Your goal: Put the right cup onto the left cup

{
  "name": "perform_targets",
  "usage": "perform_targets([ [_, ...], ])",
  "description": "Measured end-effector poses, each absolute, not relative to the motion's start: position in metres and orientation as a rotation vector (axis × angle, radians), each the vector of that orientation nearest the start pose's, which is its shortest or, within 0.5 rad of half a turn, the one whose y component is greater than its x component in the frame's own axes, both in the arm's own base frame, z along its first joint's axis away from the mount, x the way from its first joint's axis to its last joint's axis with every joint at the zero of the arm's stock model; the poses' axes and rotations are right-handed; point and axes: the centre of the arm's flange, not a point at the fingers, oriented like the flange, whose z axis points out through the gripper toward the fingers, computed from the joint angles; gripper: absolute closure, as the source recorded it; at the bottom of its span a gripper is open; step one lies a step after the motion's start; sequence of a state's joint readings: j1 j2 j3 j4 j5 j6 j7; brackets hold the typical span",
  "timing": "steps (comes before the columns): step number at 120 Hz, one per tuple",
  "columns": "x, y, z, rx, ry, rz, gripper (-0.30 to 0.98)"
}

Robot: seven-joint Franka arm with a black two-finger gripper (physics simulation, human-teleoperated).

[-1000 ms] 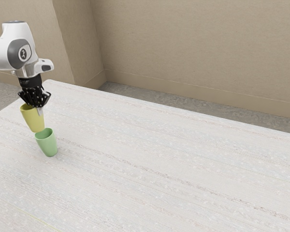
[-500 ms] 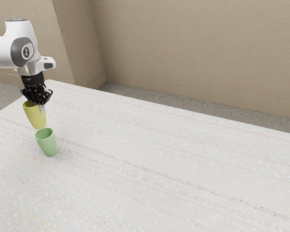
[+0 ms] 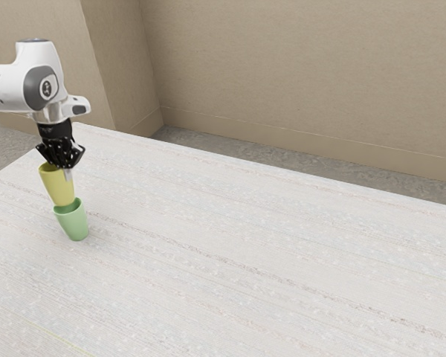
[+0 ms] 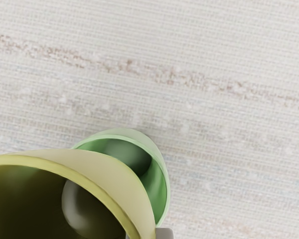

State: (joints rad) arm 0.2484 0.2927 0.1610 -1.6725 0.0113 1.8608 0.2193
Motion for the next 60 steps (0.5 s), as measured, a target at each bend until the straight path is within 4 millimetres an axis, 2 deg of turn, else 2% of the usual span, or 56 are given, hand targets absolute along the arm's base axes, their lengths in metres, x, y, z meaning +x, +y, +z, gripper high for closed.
perform_targets([
  [60, 0.588, 0.243, 0.397, -3.106, -0.275, 0.245, 0.79],
])
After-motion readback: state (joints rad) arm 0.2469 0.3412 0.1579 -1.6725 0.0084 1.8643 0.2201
